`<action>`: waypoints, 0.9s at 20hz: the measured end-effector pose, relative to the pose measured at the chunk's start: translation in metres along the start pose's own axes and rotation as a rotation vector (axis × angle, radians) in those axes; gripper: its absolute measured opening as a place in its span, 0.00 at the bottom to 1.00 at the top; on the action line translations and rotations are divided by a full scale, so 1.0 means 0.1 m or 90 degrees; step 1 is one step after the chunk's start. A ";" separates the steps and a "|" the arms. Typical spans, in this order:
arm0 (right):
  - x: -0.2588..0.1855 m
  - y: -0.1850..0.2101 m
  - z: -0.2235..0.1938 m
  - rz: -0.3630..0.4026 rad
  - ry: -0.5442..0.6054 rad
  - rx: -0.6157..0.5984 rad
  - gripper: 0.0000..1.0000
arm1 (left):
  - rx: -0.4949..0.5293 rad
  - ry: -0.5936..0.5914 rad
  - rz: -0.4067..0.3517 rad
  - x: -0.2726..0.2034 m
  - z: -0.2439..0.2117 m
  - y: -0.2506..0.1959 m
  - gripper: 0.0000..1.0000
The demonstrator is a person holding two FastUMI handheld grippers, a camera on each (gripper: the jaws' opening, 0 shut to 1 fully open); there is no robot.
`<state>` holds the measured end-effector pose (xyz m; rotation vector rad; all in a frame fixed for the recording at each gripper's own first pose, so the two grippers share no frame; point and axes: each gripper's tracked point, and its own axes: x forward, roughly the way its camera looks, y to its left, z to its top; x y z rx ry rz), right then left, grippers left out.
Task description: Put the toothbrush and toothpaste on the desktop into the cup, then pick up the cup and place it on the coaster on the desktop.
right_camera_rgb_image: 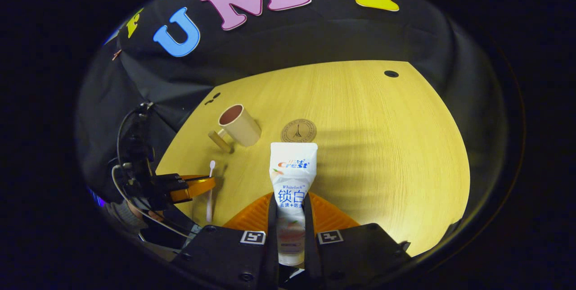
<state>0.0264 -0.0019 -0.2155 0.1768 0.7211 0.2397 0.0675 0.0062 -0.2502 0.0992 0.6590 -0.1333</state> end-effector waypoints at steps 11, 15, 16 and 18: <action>-0.03 0.85 0.70 0.086 -0.126 -0.029 0.27 | -0.021 -0.210 -0.083 -1.00 0.95 -0.07 0.06; 0.01 1.12 1.15 0.113 -0.181 -0.053 0.27 | -0.023 -0.252 -0.087 -1.18 1.25 0.01 0.06; 0.04 1.18 1.25 0.121 -0.194 -0.049 0.27 | -0.023 -0.260 -0.087 -1.21 1.30 0.04 0.06; 0.11 1.28 1.45 0.135 -0.215 -0.043 0.26 | -0.026 -0.274 -0.084 -1.24 1.38 0.08 0.06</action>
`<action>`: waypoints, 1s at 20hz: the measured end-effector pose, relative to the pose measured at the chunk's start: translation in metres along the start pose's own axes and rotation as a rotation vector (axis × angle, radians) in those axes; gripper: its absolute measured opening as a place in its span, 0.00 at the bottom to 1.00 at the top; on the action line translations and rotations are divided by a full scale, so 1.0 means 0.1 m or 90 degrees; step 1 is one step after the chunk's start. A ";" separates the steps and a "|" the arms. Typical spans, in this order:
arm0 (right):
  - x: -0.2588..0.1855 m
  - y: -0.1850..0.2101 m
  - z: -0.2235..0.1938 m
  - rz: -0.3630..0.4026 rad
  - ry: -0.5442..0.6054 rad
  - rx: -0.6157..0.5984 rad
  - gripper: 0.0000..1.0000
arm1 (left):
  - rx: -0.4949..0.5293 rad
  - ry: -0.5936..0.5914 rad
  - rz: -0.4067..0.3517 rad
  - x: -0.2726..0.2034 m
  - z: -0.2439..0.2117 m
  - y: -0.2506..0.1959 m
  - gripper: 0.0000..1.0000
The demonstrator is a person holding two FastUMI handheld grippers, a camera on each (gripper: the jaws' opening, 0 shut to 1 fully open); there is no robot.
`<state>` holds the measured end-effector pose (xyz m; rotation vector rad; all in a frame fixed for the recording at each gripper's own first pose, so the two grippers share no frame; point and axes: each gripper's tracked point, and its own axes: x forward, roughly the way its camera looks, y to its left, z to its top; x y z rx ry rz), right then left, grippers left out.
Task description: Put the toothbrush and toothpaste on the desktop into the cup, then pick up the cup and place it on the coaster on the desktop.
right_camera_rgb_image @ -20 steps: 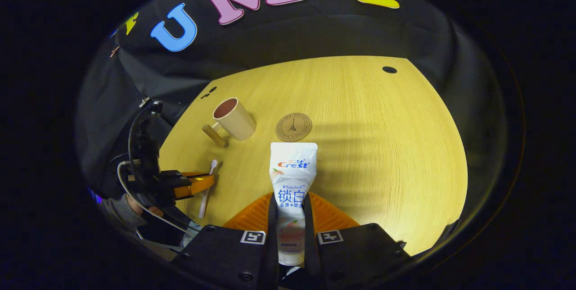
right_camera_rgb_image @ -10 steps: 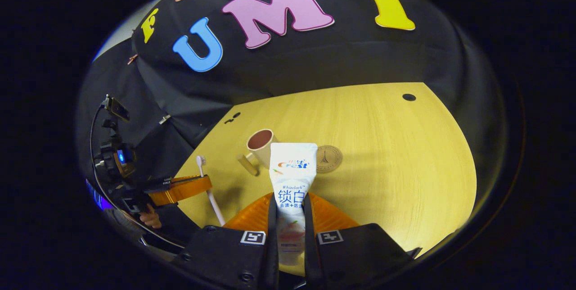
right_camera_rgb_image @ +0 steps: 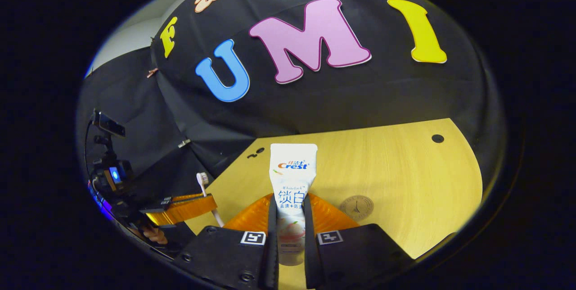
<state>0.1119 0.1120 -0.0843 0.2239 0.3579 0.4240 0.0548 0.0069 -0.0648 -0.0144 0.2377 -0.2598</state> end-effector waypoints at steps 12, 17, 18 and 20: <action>1.45 0.01 0.15 0.040 -0.049 0.008 0.26 | -0.039 -0.033 0.044 0.05 0.26 0.20 0.06; 1.95 0.02 -0.10 0.054 -0.029 -0.025 0.27 | -0.044 -0.049 0.060 0.18 0.35 0.23 0.06; 2.00 0.02 -0.19 0.057 -0.018 -0.032 0.27 | -0.050 -0.056 0.064 0.21 0.38 0.25 0.06; 2.06 -0.03 -0.34 0.059 0.001 -0.052 0.26 | -0.061 -0.066 0.067 0.30 0.43 0.28 0.06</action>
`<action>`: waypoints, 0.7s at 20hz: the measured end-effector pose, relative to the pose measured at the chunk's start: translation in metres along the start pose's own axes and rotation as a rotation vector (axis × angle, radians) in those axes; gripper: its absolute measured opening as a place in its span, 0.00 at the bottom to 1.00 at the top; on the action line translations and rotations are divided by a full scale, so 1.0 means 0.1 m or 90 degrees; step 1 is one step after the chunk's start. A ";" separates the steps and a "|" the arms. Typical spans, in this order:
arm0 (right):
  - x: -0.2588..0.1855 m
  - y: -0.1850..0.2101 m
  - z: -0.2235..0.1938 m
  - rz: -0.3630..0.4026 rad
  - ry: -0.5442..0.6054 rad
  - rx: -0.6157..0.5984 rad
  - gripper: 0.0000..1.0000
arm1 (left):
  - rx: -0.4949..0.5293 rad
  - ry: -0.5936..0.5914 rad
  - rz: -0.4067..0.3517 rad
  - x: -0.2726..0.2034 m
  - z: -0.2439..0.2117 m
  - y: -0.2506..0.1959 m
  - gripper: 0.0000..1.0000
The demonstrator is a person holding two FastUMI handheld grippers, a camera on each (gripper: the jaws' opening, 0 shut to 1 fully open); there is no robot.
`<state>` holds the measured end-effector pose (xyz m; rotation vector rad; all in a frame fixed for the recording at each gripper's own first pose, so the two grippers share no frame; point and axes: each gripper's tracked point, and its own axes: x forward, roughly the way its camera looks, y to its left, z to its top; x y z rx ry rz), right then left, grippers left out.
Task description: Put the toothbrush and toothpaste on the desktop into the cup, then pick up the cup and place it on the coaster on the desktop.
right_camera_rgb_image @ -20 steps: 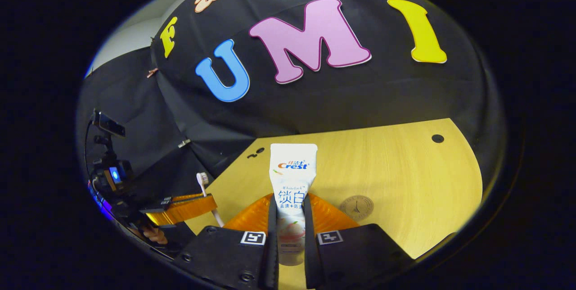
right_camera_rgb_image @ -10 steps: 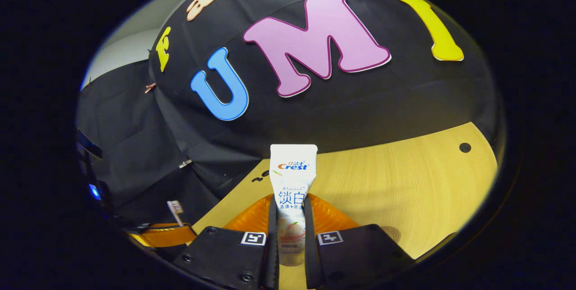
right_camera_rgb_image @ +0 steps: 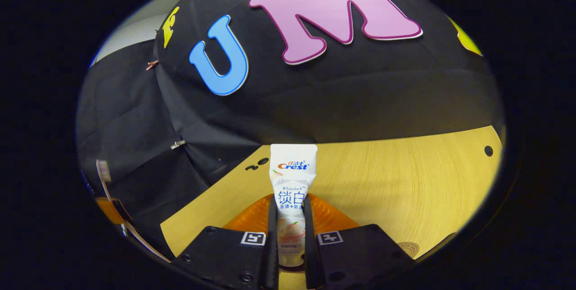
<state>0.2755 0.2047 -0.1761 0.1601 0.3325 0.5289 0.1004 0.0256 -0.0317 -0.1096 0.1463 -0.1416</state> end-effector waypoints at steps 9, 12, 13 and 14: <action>0.02 -0.02 -0.27 0.019 0.042 -0.027 0.34 | -0.018 -0.052 -0.006 0.66 0.21 0.06 0.06; 0.00 -0.01 -0.38 0.024 0.063 -0.025 0.33 | -0.018 -0.055 -0.005 0.88 0.18 0.10 0.06; 0.00 0.00 -0.38 0.027 0.066 -0.020 0.35 | -0.019 -0.054 -0.002 0.94 0.16 0.12 0.06; -0.01 0.00 -0.39 0.028 0.067 -0.019 0.36 | -0.021 -0.054 -0.001 0.99 0.15 0.13 0.06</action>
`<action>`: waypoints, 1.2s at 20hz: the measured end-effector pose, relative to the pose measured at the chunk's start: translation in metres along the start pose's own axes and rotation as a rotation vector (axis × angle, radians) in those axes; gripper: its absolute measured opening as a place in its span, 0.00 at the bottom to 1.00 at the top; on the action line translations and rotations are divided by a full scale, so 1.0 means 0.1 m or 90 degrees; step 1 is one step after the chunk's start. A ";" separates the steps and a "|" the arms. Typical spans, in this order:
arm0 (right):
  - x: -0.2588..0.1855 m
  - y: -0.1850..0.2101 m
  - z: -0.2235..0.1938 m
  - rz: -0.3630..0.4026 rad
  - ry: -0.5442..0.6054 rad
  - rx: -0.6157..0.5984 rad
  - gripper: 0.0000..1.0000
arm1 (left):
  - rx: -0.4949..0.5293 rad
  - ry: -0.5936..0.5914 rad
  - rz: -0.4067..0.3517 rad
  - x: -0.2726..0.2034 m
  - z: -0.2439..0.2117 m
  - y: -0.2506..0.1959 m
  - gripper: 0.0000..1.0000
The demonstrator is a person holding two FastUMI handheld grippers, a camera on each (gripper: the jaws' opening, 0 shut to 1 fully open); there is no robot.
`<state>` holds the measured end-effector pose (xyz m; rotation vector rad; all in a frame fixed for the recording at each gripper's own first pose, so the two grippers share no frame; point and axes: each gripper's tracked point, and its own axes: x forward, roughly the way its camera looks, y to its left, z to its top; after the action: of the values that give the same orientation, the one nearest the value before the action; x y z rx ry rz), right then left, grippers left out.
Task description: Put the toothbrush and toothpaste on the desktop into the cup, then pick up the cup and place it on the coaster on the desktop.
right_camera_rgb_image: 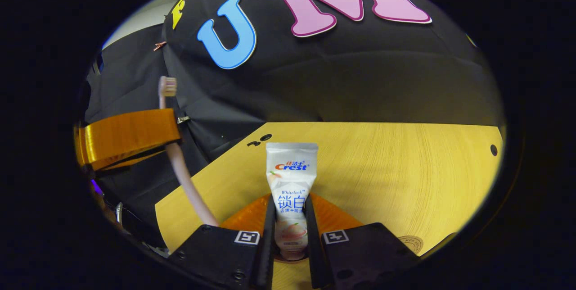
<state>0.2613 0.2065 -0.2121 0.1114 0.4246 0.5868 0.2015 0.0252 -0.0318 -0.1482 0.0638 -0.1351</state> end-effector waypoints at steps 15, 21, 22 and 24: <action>-0.23 -0.08 0.24 0.033 -0.004 0.139 0.58 | -0.043 -0.016 0.007 0.29 -0.06 0.01 0.06; -0.55 -0.41 0.46 0.001 -0.042 0.191 0.58 | -0.041 -0.019 0.013 0.32 -0.07 -0.02 0.06; -0.62 -0.46 0.48 -0.005 -0.046 0.195 0.58 | -0.038 -0.019 0.014 0.34 -0.08 -0.02 0.06; -0.76 -0.53 0.46 -0.015 -0.047 0.208 0.57 | -0.027 -0.013 0.018 0.37 -0.14 -0.03 0.06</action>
<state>0.2510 0.1212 -0.1553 0.4393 0.4466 0.4846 0.2371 0.0154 -0.0475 -0.1903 0.0478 -0.1038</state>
